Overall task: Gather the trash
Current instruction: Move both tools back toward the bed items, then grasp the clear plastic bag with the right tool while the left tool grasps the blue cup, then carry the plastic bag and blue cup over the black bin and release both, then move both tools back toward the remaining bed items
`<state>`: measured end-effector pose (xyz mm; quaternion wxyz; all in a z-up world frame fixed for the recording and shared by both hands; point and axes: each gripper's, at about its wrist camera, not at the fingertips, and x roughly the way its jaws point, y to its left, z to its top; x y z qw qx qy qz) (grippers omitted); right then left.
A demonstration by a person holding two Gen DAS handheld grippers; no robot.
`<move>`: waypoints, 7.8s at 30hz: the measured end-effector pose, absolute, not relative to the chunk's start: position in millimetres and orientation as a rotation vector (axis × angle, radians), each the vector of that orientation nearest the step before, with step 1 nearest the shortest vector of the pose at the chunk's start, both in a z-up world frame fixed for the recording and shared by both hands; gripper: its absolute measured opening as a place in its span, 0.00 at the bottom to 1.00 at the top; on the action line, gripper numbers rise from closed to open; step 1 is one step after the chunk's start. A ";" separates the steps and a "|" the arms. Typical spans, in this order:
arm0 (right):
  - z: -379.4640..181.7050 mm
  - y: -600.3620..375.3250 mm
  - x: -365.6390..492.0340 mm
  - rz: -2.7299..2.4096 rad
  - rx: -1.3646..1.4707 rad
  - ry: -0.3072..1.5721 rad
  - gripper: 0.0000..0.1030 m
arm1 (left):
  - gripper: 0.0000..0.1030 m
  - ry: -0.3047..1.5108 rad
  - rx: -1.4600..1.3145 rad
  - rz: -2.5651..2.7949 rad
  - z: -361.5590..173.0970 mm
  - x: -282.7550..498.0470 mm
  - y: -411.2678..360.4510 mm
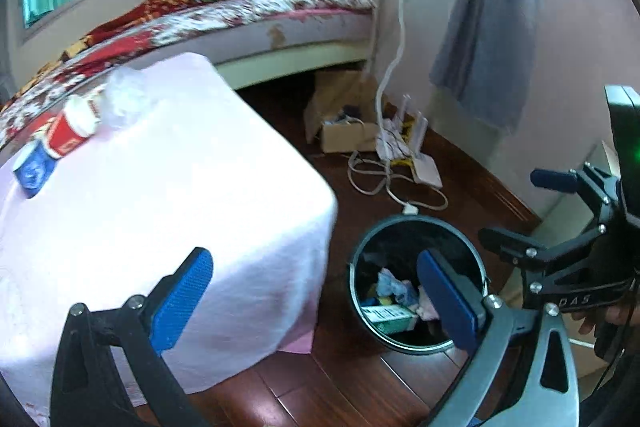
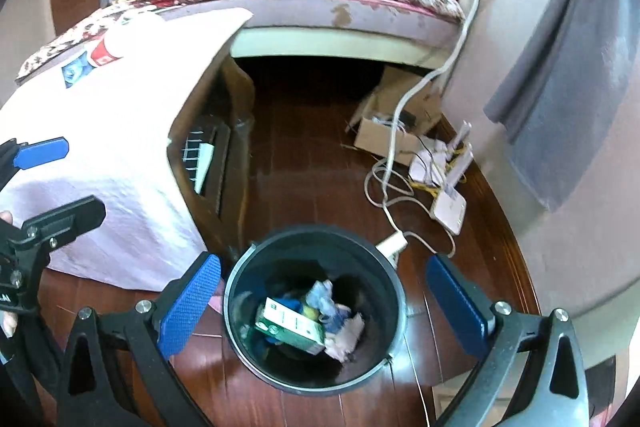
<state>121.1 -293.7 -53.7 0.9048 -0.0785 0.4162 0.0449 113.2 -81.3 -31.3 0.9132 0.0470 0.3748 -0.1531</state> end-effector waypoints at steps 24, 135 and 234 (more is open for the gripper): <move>-16.0 -123.6 182.5 0.368 -0.153 0.747 1.00 | 0.99 0.692 -0.026 0.106 -11.5 131.3 106.1; -37.3 -284.5 162.7 0.110 -0.029 0.826 0.47 | 0.73 0.746 0.143 -0.590 -27.0 170.0 -87.2; -7.9 -115.9 213.7 0.299 -0.136 0.692 1.00 | 0.99 0.675 0.079 -0.075 7.0 154.5 118.4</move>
